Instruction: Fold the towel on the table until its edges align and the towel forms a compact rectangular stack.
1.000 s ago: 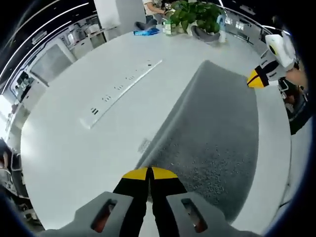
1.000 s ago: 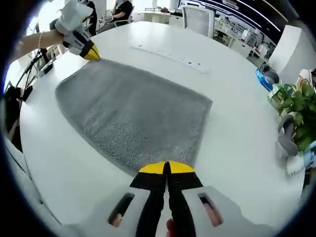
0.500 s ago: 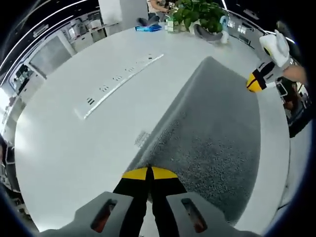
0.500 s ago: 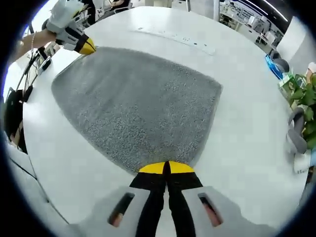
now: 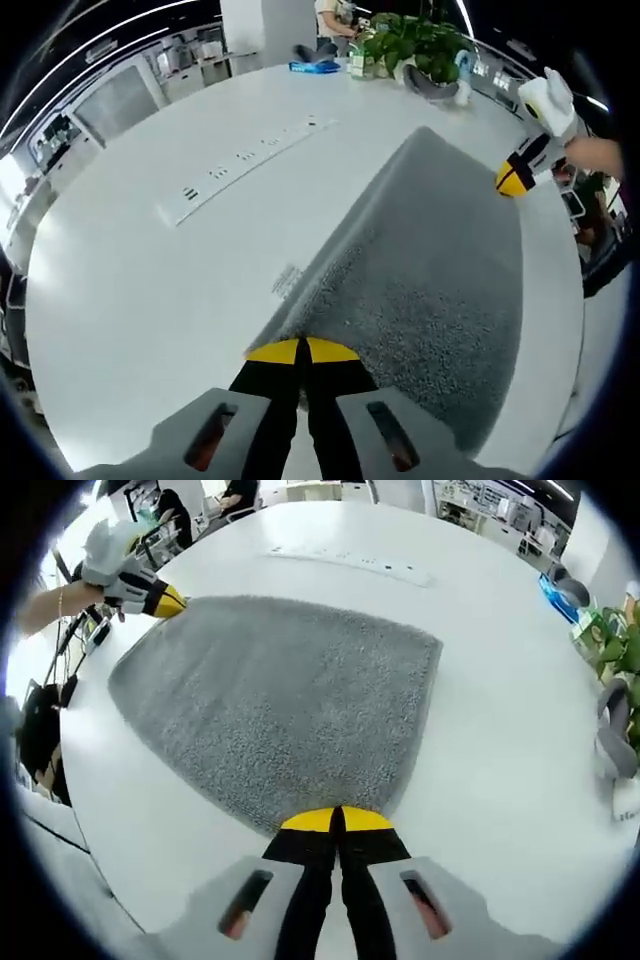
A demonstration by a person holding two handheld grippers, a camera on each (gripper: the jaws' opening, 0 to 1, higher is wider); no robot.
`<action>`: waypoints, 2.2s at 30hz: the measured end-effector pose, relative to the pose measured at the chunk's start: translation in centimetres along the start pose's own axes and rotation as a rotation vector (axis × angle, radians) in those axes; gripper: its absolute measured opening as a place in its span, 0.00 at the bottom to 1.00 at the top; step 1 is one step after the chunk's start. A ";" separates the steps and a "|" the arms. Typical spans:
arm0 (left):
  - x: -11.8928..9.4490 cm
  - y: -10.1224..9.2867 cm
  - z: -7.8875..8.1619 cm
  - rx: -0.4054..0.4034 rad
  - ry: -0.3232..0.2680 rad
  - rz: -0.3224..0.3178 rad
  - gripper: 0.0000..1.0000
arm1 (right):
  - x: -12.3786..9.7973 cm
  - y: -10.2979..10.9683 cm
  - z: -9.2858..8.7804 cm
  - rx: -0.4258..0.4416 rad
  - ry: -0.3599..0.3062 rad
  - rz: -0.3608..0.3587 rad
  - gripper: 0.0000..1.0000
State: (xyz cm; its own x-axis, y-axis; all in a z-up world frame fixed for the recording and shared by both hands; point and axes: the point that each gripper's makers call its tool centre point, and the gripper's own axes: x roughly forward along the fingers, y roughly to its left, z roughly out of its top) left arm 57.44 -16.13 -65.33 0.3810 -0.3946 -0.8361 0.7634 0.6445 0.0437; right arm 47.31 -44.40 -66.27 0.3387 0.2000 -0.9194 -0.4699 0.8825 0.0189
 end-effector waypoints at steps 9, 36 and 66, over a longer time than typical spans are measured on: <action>-1.7 -1.8 -2.7 -0.042 0.017 0.012 0.01 | 0.3 -0.5 0.7 -0.039 0.006 -0.045 0.00; -4.6 -6.7 -7.0 -0.131 0.071 0.081 0.01 | 1.2 -1.7 3.6 0.028 -0.063 0.026 0.00; -6.2 -13.7 -9.0 -0.200 0.052 0.061 0.01 | 3.8 -2.5 9.8 -0.069 -0.060 0.034 0.00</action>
State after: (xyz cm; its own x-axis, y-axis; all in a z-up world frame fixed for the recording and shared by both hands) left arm 39.95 -16.63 -65.62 0.3921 -0.3202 -0.8624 0.6190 0.7853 -0.0102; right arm 57.77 -41.67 -65.98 0.3688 0.2564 -0.8935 -0.5366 0.8436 0.0206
